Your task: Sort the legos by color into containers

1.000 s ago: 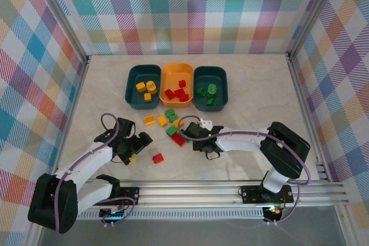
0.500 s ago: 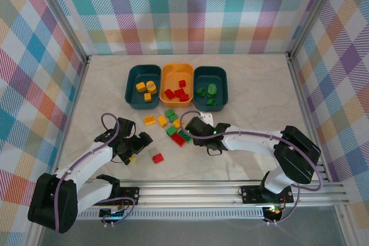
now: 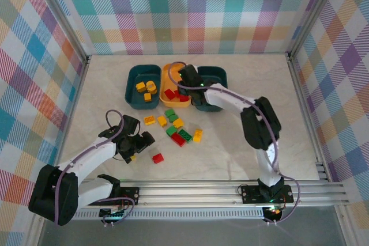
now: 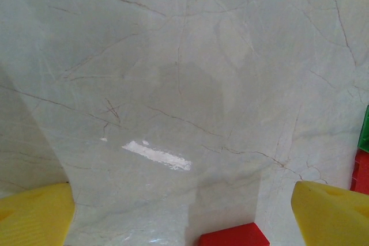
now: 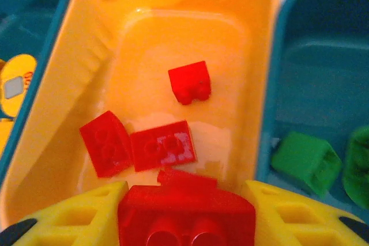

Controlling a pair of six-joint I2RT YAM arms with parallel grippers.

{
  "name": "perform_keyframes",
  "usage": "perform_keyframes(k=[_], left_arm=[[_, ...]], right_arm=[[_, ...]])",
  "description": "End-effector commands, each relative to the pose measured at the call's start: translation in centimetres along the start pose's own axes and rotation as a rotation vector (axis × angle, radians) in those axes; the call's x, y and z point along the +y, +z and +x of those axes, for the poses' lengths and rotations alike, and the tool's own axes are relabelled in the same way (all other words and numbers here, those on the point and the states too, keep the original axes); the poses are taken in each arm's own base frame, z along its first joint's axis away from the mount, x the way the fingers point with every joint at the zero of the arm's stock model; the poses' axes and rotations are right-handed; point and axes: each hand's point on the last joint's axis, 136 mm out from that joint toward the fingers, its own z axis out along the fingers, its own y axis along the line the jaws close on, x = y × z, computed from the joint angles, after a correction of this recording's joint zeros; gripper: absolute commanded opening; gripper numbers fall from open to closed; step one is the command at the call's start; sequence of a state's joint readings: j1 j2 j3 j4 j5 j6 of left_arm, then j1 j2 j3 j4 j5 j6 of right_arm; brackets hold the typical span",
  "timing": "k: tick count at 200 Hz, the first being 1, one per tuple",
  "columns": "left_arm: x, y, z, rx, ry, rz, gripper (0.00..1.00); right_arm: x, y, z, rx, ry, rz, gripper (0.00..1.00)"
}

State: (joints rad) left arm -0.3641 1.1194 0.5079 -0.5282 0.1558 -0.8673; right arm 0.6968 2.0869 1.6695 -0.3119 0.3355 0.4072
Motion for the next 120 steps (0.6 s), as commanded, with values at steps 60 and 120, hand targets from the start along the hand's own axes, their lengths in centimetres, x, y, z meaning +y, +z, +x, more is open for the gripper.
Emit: perform_keyframes(k=[60, 120], left_arm=[[-4.5, -2.2, 0.1, -0.022, 0.039, 0.214, 0.96], [-4.5, -2.3, -0.1, -0.034, 0.040, 0.198, 0.96]], right_arm=[[1.8, 3.3, -1.3, 0.112, -0.133, -0.031, 0.56], [2.6, -1.3, -2.6, 0.047, -0.120, -0.078, 0.60]])
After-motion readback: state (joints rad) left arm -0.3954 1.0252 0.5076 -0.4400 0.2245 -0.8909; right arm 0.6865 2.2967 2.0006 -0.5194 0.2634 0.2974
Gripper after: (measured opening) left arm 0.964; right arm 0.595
